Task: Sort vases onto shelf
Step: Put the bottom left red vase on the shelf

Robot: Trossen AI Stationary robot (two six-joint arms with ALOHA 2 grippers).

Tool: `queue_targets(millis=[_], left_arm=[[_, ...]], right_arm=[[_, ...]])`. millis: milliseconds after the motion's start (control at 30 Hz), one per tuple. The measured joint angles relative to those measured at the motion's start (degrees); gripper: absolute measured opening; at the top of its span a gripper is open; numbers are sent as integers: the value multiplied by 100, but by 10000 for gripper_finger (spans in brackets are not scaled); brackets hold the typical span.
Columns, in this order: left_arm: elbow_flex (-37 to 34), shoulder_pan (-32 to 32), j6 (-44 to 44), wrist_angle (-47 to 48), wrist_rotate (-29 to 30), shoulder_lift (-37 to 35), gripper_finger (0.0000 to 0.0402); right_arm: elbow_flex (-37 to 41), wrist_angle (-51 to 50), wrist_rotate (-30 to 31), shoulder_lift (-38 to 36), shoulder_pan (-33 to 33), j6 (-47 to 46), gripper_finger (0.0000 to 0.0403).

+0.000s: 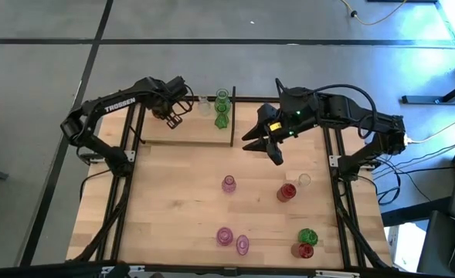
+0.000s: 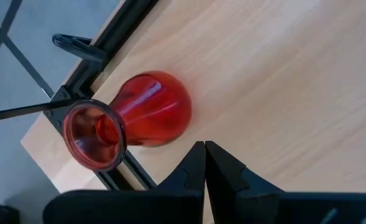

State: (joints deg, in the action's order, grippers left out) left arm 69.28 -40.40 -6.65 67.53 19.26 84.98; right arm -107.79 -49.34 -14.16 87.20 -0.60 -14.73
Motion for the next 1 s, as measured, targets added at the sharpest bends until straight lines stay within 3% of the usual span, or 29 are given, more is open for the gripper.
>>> queue_targets(millis=[367, 1000], left_arm=[[0, -202, 398, 144, 248, 476, 0], [0, -549, 745, 126, 518, 504, 0]], right_arm=[[0, 0, 3, -4, 0, -171, 156], [0, -4, 0, -4, 149, -169, 156]])
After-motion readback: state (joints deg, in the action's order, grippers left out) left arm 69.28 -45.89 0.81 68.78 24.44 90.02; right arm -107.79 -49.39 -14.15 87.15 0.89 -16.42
